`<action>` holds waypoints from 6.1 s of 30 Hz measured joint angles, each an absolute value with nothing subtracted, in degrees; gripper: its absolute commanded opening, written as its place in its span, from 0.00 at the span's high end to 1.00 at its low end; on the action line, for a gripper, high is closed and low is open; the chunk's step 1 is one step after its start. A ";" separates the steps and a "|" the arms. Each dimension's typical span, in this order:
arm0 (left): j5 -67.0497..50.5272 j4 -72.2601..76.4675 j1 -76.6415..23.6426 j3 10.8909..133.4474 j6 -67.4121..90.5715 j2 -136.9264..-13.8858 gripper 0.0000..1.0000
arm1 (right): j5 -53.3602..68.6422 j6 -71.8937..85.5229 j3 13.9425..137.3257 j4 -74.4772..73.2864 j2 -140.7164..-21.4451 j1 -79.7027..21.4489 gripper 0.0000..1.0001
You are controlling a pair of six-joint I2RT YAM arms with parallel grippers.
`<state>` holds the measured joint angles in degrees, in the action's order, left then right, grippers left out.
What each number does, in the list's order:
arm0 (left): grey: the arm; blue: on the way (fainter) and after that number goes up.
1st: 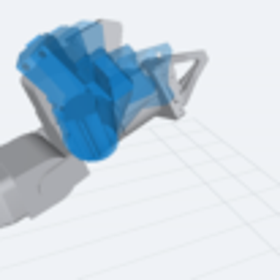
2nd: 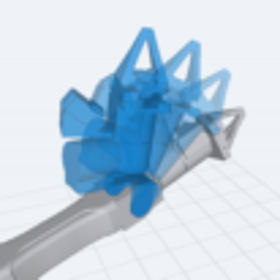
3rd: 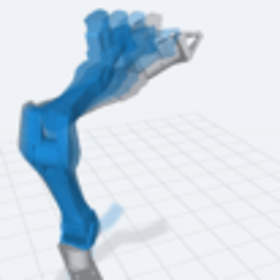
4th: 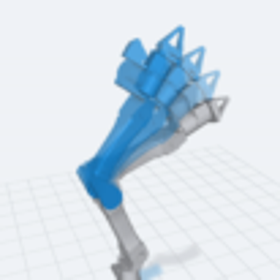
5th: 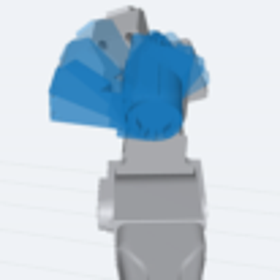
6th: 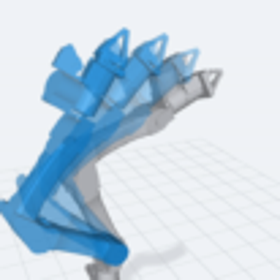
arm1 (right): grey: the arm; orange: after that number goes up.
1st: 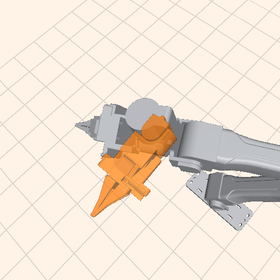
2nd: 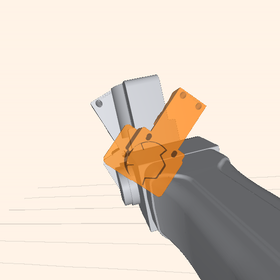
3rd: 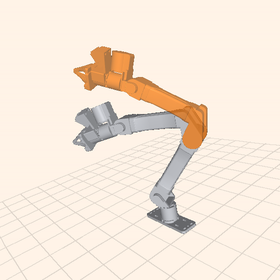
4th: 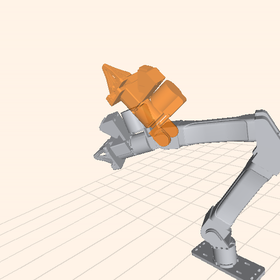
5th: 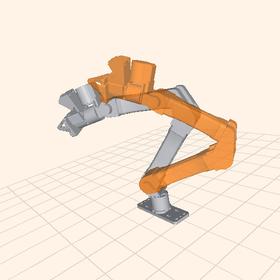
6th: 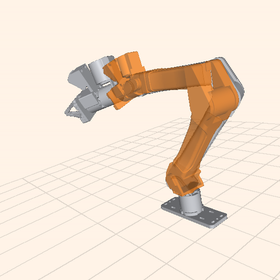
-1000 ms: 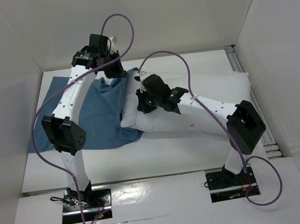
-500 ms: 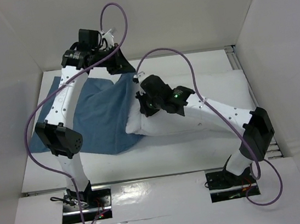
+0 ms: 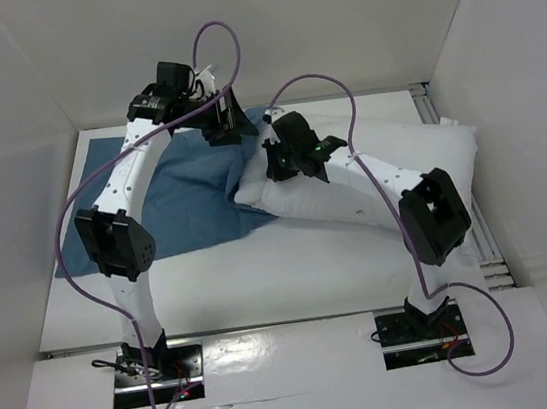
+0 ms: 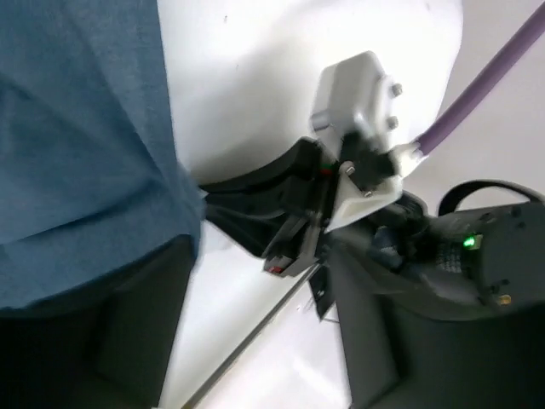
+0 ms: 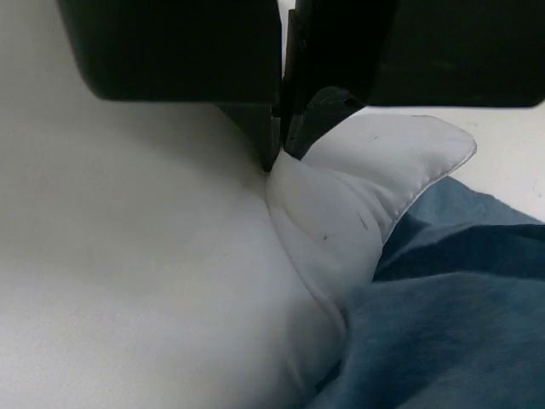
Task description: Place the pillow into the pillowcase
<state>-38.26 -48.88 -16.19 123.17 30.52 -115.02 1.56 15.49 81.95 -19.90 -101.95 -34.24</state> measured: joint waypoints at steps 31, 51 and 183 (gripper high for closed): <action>-25.52 -18.55 -9.80 62.52 41.01 -96.49 0.38 | 16.60 18.37 81.78 -15.40 -103.68 -29.58 1.00; -26.33 -18.09 -12.47 71.70 40.71 -102.50 1.00 | 17.65 17.76 87.66 -21.12 -103.68 -26.26 1.00; -10.79 -52.49 -26.79 102.65 27.16 -101.93 1.00 | 6.79 21.34 77.56 -20.27 -91.26 -34.63 1.00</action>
<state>-10.79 -52.49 -26.79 102.65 27.16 -101.93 6.79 21.34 77.56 -20.27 -91.26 -34.63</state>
